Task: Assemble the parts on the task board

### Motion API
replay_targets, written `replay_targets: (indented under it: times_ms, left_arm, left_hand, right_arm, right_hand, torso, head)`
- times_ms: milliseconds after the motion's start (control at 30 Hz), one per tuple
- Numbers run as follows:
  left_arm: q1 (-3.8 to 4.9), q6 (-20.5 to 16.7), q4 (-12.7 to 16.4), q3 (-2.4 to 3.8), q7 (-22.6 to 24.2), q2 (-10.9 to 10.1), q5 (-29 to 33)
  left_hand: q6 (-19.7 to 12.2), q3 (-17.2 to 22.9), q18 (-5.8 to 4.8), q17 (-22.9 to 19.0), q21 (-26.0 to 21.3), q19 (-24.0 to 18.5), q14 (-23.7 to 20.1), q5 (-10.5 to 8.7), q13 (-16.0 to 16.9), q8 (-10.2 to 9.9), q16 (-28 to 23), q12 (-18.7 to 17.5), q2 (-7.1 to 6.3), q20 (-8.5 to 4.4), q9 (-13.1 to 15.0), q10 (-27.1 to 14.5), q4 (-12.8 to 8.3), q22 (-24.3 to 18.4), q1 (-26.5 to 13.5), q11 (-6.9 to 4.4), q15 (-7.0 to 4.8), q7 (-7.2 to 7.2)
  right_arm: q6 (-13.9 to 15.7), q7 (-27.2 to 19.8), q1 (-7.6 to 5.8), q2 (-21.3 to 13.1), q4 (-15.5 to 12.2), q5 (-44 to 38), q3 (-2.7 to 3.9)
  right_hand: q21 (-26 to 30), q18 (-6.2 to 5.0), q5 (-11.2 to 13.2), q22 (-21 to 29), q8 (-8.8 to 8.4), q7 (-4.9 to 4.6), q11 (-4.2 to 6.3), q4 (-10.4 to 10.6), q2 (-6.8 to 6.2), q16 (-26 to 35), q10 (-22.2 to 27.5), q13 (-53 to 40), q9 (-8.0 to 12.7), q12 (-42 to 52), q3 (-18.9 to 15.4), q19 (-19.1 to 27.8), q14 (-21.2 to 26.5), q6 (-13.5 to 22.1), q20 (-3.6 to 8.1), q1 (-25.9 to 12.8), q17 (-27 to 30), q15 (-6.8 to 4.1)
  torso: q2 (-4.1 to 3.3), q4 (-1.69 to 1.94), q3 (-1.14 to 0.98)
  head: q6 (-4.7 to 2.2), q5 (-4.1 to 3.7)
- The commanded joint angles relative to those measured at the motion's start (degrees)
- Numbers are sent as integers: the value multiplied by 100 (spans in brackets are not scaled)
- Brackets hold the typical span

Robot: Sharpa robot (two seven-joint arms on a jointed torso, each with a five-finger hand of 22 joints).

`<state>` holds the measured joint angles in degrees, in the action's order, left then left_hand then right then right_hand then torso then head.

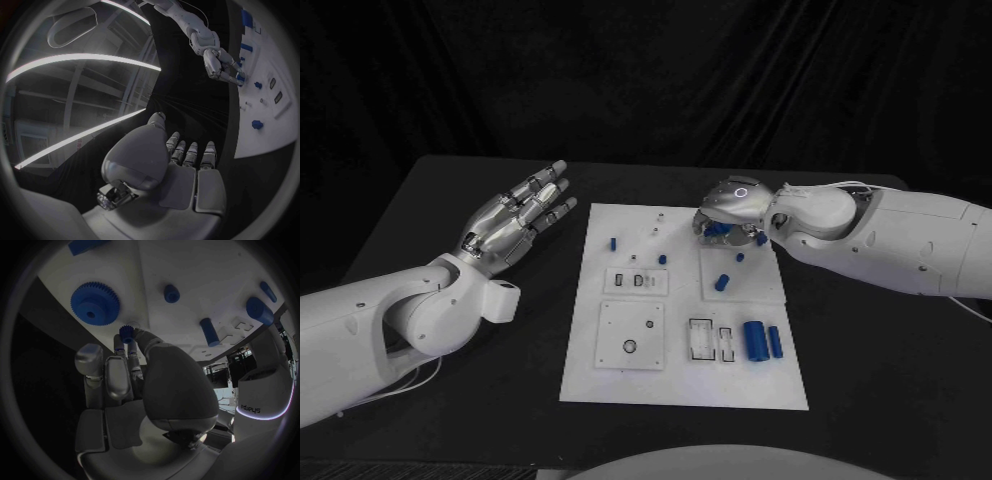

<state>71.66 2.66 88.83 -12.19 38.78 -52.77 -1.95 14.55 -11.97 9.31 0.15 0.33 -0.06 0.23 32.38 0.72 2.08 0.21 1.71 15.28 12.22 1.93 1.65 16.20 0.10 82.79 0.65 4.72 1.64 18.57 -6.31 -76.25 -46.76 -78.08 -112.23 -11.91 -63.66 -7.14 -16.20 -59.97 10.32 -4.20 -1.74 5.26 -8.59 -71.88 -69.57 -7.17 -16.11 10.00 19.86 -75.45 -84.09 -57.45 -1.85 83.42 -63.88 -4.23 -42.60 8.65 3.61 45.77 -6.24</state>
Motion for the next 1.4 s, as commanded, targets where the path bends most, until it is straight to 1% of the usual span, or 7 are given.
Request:
replay_targets:
  times_ms: [33, 233, 433, 567, 967, 1200, 1400]
  left_arm:
    - [11, 111, 8, 6, 115, -5, -16]
    - [11, 130, 3, 6, 84, -5, -16]
    - [11, 151, -11, 6, 62, 7, -16]
    - [11, 165, -27, 6, 48, 18, -16]
    - [11, 216, -49, 6, -15, 32, -16]
    - [11, 216, -31, 6, -39, 14, -16]
    - [11, 213, -21, 5, -60, -4, -16]
  left_hand:
    - [38, 28, 98, 7, -33, 6, 0, 50, -5, 36, 39, 20, -7, 35, 6, -29, -5, -10, 85, -29, 33, 2]
    - [66, 47, 98, 8, -33, 6, 1, 112, -5, 46, 42, 21, -23, 40, 8, -31, -17, -10, 116, -31, 39, 9]
    - [82, 57, 98, 8, -33, 6, 2, 136, -5, 51, 43, 20, -27, 41, 10, -32, -22, -10, 128, -31, 42, 14]
    - [114, 70, 98, 8, -33, 6, 2, 166, -5, 60, 43, 22, -30, 42, 14, -32, -28, -10, 144, -27, 42, 22]
    - [284, 111, 98, 10, -33, 6, 3, 206, -2, 112, 47, 34, -32, 43, 36, -26, -30, -10, 180, 8, 40, 84]
    - [412, 137, 99, 11, -33, 6, 5, 215, 3, 156, 52, 53, -32, 43, 50, -14, -27, -10, 198, 36, 34, 117]
    - [427, 141, 99, 12, -33, 6, 5, 220, 4, 163, 53, 56, -33, 42, 52, -11, -27, -10, 202, 40, 33, 120]
  right_arm:
    - [236, -83, 10, -4, -44, 177, 4]
    - [230, -122, -52, 107, -63, 218, 4]
    - [189, -208, -98, 327, 60, 228, 5]
    - [131, -279, -110, 514, 227, 285, 5]
    - [47, -434, -193, 1039, 881, 872, 5]
    - [91, -466, -219, 1164, 1112, 1069, 5]
    - [145, -471, -239, 1204, 1237, 1110, 5]
  right_hand:
    - [5, 5, 18, -6, 25, -5, 100, -167, 112, 27, -142, -117, -24, 21, 116, 5, -101, -43, 14, 156, 6, -36]
    - [20, 7, 30, -10, 23, -29, 63, -179, 120, 58, -72, -107, -70, -38, 131, 21, -86, -23, -1, 149, 47, -12]
    - [43, 3, 15, -10, 0, -32, 41, -210, 131, 97, 1, -87, -114, -116, 173, 46, -65, 33, -19, 168, 96, 8]
    - [63, 0, 14, -20, -55, -32, 28, -234, 133, 155, 48, -69, -141, -187, 216, 77, -28, 134, -34, 174, 168, 22]
    - [116, -8, 120, -22, -125, -79, -26, -250, 148, 227, 126, -28, -181, -330, 307, 144, 28, 230, -71, 166, 259, 63]
    - [257, -37, 222, 60, -199, -95, -53, -259, 172, 539, 135, -8, -189, -416, 371, 274, 189, 315, -100, 178, 653, 91]
    - [240, -32, 227, 36, -204, -96, -55, -257, 173, 514, 142, -5, -189, -426, 375, 268, 183, 318, -102, 175, 616, 92]
  torso:
    - [11, -17, -2]
    - [23, -11, 0]
    - [35, -3, 10]
    - [37, 18, 23]
    - [22, 91, 28]
    - [21, 94, 28]
    - [24, 96, 23]
  head:
    - [-8, 32]
    - [12, 59]
    - [22, 108]
    - [23, 124]
    - [6, 95]
    - [36, 99]
    - [42, 103]
